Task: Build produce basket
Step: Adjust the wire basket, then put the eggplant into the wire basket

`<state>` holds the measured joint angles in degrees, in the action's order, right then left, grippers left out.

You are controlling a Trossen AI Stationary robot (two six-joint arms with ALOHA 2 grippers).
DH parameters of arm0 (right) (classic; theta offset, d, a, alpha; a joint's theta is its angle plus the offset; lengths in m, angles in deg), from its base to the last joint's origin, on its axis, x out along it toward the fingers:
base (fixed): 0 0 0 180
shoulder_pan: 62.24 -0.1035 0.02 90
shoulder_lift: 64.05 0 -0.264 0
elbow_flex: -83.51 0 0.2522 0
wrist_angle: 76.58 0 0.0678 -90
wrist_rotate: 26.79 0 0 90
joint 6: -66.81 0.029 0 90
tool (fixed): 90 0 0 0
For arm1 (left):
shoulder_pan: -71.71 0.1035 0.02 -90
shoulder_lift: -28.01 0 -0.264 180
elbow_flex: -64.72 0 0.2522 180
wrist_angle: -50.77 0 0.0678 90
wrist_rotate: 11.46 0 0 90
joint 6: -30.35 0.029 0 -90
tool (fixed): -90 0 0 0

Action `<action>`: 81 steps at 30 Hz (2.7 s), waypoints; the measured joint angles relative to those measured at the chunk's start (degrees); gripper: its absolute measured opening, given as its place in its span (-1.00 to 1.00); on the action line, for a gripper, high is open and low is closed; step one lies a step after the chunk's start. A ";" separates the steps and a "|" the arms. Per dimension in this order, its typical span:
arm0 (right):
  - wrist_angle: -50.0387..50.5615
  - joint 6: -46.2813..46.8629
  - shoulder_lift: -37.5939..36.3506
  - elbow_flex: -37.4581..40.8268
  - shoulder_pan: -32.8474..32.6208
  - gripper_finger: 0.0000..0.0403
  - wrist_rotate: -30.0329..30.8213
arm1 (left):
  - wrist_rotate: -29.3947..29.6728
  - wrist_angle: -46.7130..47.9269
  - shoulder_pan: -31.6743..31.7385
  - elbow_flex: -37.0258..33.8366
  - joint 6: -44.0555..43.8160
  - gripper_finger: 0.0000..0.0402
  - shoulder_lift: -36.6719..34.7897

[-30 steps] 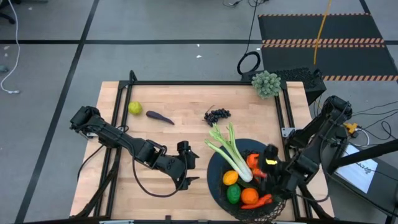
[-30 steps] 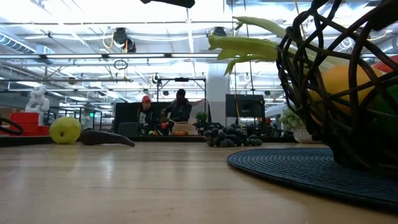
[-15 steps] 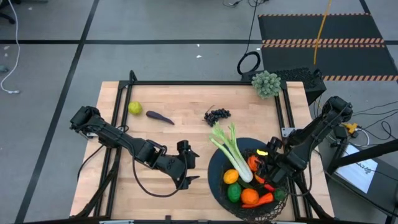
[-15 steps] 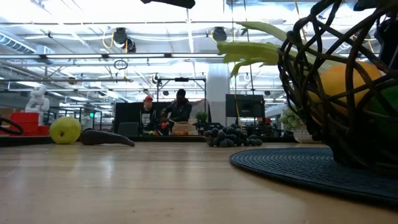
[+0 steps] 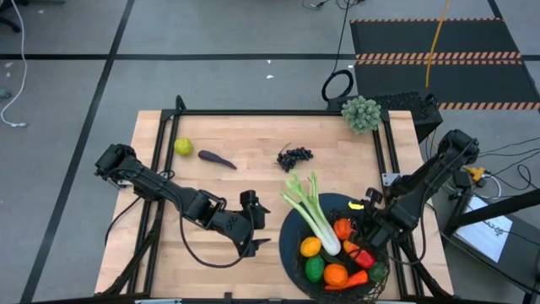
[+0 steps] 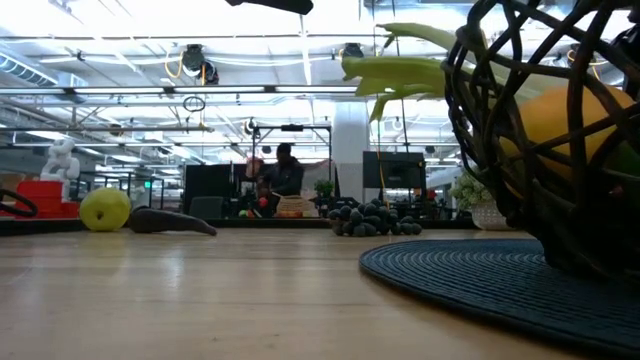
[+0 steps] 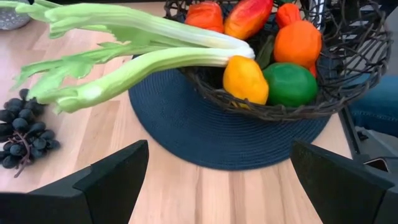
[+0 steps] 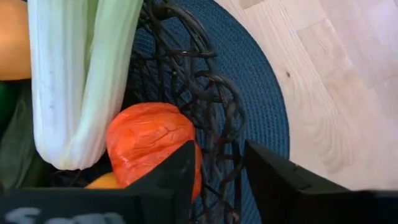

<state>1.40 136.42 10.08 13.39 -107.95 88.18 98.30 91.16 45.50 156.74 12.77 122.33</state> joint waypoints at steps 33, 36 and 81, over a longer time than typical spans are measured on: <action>-23.77 -25.94 -12.07 4.15 8.19 -0.82 -11.61 | 9.30 18.20 15.97 -6.02 13.95 0.93 -13.28; -23.55 -24.88 -11.76 6.55 11.40 -0.86 -15.83 | 9.16 17.00 18.82 -7.06 14.27 0.93 -14.50; -26.62 -28.09 -18.09 10.12 20.67 -0.95 -20.43 | 8.82 27.70 24.77 -14.06 12.09 0.40 -14.75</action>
<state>-25.22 108.33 -8.01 23.51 -87.28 67.75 107.12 118.87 70.27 142.68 24.86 107.58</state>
